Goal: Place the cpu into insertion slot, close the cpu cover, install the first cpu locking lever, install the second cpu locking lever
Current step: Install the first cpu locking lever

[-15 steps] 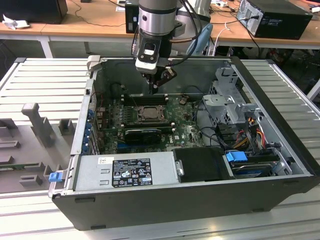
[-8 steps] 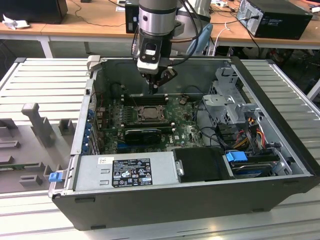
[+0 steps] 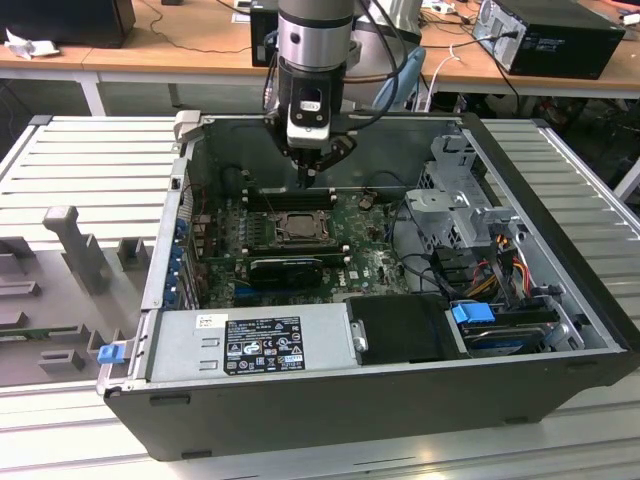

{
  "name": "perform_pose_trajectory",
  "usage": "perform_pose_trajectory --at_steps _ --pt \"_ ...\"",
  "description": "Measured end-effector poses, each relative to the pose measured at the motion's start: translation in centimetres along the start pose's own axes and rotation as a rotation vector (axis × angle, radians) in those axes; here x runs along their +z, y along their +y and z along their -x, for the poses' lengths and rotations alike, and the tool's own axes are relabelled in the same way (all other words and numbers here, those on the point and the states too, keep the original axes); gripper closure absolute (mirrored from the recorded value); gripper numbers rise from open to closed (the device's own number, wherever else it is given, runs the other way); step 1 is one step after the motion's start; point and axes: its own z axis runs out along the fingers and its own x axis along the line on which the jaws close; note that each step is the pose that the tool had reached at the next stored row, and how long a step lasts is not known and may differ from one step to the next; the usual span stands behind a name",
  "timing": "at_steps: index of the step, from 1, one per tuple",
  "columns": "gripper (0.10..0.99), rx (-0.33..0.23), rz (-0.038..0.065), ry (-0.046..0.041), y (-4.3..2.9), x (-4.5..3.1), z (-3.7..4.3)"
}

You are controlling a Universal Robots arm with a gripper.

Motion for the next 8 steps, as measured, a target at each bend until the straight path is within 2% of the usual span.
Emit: perform_pose_trajectory --at_steps 8 --pt "0.980 -0.048 -0.001 0.0014 0.00 0.00 0.00"
